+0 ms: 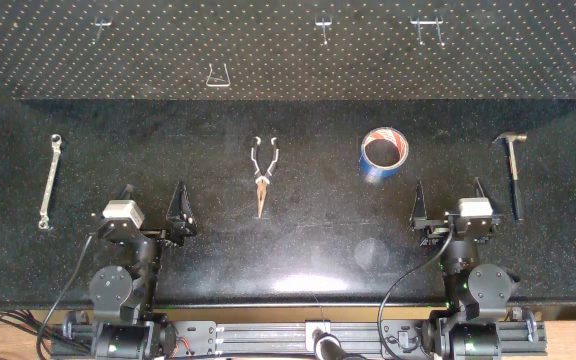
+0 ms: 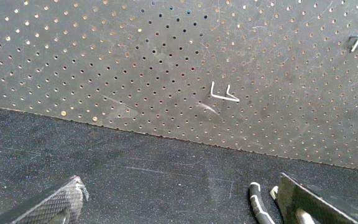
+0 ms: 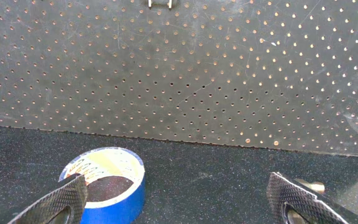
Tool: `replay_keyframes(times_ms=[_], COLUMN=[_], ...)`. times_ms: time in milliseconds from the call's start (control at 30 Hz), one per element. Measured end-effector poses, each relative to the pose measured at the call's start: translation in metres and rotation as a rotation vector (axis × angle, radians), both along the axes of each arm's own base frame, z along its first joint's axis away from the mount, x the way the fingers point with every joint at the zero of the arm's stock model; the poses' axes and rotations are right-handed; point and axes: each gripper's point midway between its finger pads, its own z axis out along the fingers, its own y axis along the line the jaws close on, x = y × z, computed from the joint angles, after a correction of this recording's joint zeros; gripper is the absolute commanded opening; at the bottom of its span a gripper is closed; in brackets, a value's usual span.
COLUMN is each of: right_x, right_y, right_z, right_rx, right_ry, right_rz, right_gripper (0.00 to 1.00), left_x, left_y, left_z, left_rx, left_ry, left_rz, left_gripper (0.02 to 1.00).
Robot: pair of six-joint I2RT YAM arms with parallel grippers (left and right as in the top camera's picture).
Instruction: Place Tools Onto Pegboard
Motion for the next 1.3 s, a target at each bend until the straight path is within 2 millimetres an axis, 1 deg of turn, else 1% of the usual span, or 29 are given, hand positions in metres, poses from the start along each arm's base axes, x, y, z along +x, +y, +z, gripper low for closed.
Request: replay_keyframes(times_ms=[67,100,200,733,767,800,833,867,900,933,967,1000,1033,1067,1100,1133,1167,1200,1233,1267,1300], right_x=[0.0,0.0,0.0,0.0,0.0,0.0,0.0,0.0,0.0,0.0,0.0,0.0,0.0,0.0,0.0,0.0,0.0,0.0,0.0,0.0,0.0], right_y=[0.0,0.0,0.0,0.0,0.0,0.0,0.0,0.0,-0.001,-0.001,-0.001,-0.001,-0.001,-0.001,-0.001,-0.001,-0.001,-0.001,-0.001,-0.001,-0.001], right_z=[0.0,0.0,0.0,0.0,0.0,0.0,0.0,0.0,-0.001,0.0,0.0,0.0,0.0,0.0,0.0,0.0,0.0,0.0,0.0,0.0,0.0], right_rx=[0.0,0.0,0.0,0.0,0.0,0.0,0.0,0.0,0.0,0.0,0.0,0.0,0.0,0.0,0.0,0.0,0.0,0.0,0.0,0.0,0.0], right_ry=[0.0,0.0,0.0,0.0,-0.001,0.0,0.0,0.0,0.003,0.0,-0.001,-0.001,0.0,0.0,0.0,0.001,0.001,0.0,0.0,0.001,0.0], right_rz=[0.0,0.0,0.0,0.0,0.0,-0.001,-0.002,-0.003,-0.004,-0.003,-0.004,-0.005,-0.007,-0.008,-0.008,-0.008,-0.008,-0.008,-0.008,-0.008,-0.008], right_gripper=[0.947,0.947,0.947,0.947,0.947,0.947,0.947,0.947,0.947,0.947,0.947,0.947,0.947,0.947,0.947,0.947,0.95,0.947,0.947,0.947,0.95], left_x=[0.0,0.0,0.0,0.0,-0.007,-0.027,-0.058,-0.077,-0.081,-0.085,-0.077,-0.062,-0.041,-0.031,-0.028,-0.023,-0.02,-0.007,0.003,0.018,0.024], left_y=[0.002,0.006,0.007,0.007,0.01,0.018,0.027,0.034,0.042,0.059,0.08,0.105,0.146,0.173,0.191,0.217,0.228,0.238,0.24,0.247,0.249], left_z=[0.0,0.0,0.0,0.0,-0.011,-0.034,-0.034,0.001,0.034,0.065,0.068,0.059,0.038,0.016,-0.005,-0.031,-0.043,-0.052,-0.06,-0.075,-0.093], left_rx=[0.019,0.048,0.079,0.079,0.076,0.061,0.025,-0.001,-0.002,-0.001,0.02,0.04,0.09,0.14,0.178,0.233,0.279,0.34,0.373,0.395,0.387], left_ry=[-0.001,-0.002,-0.003,-0.003,0.114,0.317,0.553,0.648,0.659,0.757,0.9,1.025,1.17,1.272,1.35,1.412,1.426,1.403,1.379,1.355,1.356], left_rz=[0.004,0.02,0.019,0.019,0.028,0.053,0.105,0.151,0.198,0.283,0.336,0.364,0.347,0.28,0.205,0.119,0.063,-0.003,-0.061,-0.101,-0.142], left_gripper=[0.993,0.993,0.993,0.993,0.993,0.993,0.993,0.993,0.993,0.993,0.993,0.993,0.993,0.993,0.993,0.993,0.993,0.993,1.0,1.0,1.0])
